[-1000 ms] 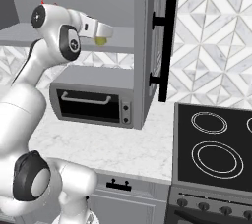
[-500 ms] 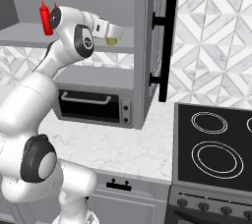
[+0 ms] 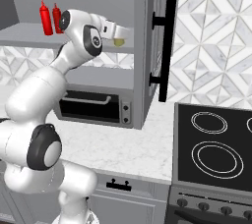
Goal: Put the shaker and condiment bottle from the counter next to their counterparts in the cabinet.
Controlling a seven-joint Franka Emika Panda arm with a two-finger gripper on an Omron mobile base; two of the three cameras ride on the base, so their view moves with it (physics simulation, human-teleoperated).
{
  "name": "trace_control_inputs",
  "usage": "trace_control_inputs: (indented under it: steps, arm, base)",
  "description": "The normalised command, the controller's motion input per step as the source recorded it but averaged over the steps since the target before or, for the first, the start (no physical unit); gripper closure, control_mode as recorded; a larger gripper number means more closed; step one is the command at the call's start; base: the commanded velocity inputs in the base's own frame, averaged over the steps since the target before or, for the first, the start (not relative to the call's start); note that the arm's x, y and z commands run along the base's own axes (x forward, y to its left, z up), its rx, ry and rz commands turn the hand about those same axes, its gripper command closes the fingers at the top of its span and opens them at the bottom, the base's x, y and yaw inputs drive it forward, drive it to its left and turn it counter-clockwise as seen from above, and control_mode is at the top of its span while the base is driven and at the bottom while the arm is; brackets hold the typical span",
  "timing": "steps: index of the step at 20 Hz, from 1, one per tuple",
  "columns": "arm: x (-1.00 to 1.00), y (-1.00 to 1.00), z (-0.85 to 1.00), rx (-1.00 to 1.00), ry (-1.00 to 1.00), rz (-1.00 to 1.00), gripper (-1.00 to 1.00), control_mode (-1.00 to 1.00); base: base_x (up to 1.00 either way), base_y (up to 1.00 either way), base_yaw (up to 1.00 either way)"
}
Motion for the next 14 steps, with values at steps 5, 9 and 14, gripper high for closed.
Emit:
trace_control_inputs:
  steps: [5,9,14]
  arm:
    - [0.41,-0.11,-0.05,-0.02,0.0,-0.05,1.0,-1.0]
    - [0.39,-0.16,0.0,0.0,0.0,-0.03,1.0,-1.0]
    - [0.19,-0.21,-0.04,0.0,0.0,-0.03,1.0,-1.0]
  base:
    - [0.0,0.0,0.0]
    - [0.0,0.0,0.0]
    - [0.0,0.0,0.0]
